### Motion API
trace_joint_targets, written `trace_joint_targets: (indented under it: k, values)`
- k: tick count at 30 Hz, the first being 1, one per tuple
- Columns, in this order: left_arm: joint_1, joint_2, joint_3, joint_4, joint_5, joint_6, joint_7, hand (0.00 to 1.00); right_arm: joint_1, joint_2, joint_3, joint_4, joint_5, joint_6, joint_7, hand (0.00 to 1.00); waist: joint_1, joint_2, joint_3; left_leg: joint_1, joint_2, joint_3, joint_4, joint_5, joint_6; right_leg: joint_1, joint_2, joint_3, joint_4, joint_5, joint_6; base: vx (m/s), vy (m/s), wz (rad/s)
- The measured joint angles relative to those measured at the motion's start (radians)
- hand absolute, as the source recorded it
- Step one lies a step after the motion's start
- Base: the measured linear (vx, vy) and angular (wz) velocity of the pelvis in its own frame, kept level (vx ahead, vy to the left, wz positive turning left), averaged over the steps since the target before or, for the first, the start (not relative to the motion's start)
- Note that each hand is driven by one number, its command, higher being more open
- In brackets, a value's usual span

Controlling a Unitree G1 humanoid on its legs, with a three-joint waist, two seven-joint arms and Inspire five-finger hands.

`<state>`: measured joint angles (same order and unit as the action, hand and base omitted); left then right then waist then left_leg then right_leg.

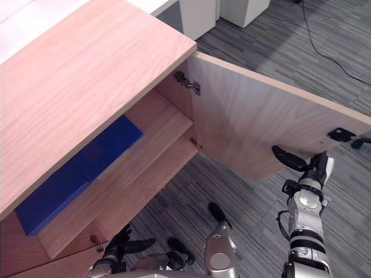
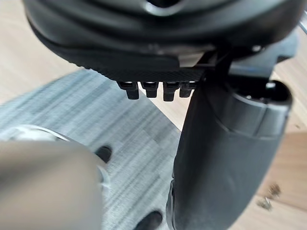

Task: Walk over to the cabinet, pick up the folder, carry it to the office cabinet, place the folder inside the office cabinet, then close the office cabinet door

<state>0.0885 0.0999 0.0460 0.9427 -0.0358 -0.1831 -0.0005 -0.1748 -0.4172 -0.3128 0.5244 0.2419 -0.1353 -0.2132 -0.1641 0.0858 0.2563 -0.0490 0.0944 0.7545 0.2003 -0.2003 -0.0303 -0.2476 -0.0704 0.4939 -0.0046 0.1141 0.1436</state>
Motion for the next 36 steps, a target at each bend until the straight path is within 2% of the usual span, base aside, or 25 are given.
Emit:
trace_joint_targets:
  k: [5, 9, 12, 14, 19, 23, 26, 28, 33, 36]
  values:
    - [-0.009, -0.001, 0.005, 0.001, 0.035, 0.001, 0.003, 1.0, 0.231, 0.127, 0.086, -0.303, -0.01, -0.006, 0.009, 1.0, -0.032, -0.017, 0.012, -0.006, 0.048, 0.015, 0.074, -0.025, -0.007, 0.004, 0.034, 0.019, -0.002, 0.008, -0.006, 0.01, 0.005, -0.19]
    - [-0.014, -0.003, 0.005, 0.005, 0.083, 0.001, 0.007, 1.0, 0.432, 0.209, 0.224, -0.466, -0.034, -0.03, 0.042, 1.0, -0.054, -0.05, 0.03, 0.0, 0.101, 0.037, 0.126, -0.047, -0.021, 0.018, 0.061, 0.043, -0.016, 0.028, -0.013, 0.03, -0.017, -0.26]
    - [-0.026, -0.001, 0.004, 0.025, 0.115, 0.001, 0.009, 1.0, 0.591, 0.206, 0.331, -0.532, -0.068, -0.065, 0.095, 1.0, -0.065, -0.071, 0.031, 0.012, 0.128, 0.039, 0.151, -0.054, -0.029, 0.035, 0.078, 0.044, -0.017, 0.031, -0.015, 0.03, -0.018, -0.09]
    - [-0.031, 0.009, 0.003, 0.052, 0.117, 0.001, 0.01, 1.0, 0.681, 0.18, 0.42, -0.544, -0.132, -0.08, 0.144, 1.0, -0.07, -0.097, 0.02, 0.017, 0.144, 0.036, 0.167, -0.062, -0.039, 0.046, 0.087, 0.041, -0.017, 0.036, -0.018, 0.01, -0.004, -0.02]
    - [-0.03, 0.016, -0.005, 0.097, 0.137, 0.001, 0.01, 1.0, 0.75, 0.082, 0.559, -0.544, -0.279, -0.082, 0.226, 1.0, -0.067, -0.114, 0.012, 0.011, 0.147, -0.016, 0.177, -0.065, -0.036, 0.068, 0.084, 0.006, -0.015, 0.037, -0.018, 0.0, 0.002, 0.19]
    - [-0.033, 0.027, -0.005, 0.09, 0.132, 0.001, 0.01, 1.0, 0.714, 0.039, 0.685, -0.556, -0.404, -0.081, 0.294, 1.0, -0.035, -0.119, 0.006, -0.019, 0.14, -0.092, 0.178, -0.051, -0.025, 0.077, 0.073, -0.058, -0.012, 0.033, -0.023, -0.02, -0.013, 0.51]
    - [-0.038, 0.029, -0.005, 0.08, 0.129, 0.001, 0.011, 1.0, 0.611, 0.047, 0.77, -0.558, -0.445, -0.079, 0.315, 1.0, -0.002, -0.128, -0.004, -0.057, 0.115, -0.197, 0.153, -0.016, -0.015, 0.092, 0.048, -0.162, -0.009, 0.017, -0.033, -0.03, -0.037, 1.04]
    - [-0.047, 0.028, -0.009, 0.073, 0.108, 0.003, 0.017, 1.0, 0.481, 0.069, 0.792, -0.54, -0.473, -0.077, 0.307, 1.0, 0.044, -0.14, -0.016, -0.076, 0.085, -0.279, 0.117, 0.026, -0.014, 0.107, 0.024, -0.244, -0.003, 0.0, -0.04, -0.02, -0.026, 1.1]
    - [-0.051, 0.028, -0.012, 0.054, 0.071, 0.008, 0.042, 1.0, 0.239, 0.133, 0.71, -0.365, -0.475, -0.048, 0.223, 1.0, 0.098, -0.152, -0.039, -0.098, 0.007, -0.465, 0.008, 0.118, 0.001, 0.142, -0.03, -0.444, 0.026, -0.049, -0.044, 0.01, -0.025, 1.3]
    - [-0.05, 0.031, 0.006, 0.045, 0.044, 0.017, 0.049, 1.0, 0.095, 0.201, 0.563, -0.231, -0.457, -0.033, 0.124, 1.0, 0.129, -0.151, -0.041, -0.102, -0.039, -0.564, -0.092, 0.199, 0.011, 0.15, -0.059, -0.548, 0.026, -0.062, -0.043, 0.01, -0.009, 0.95]
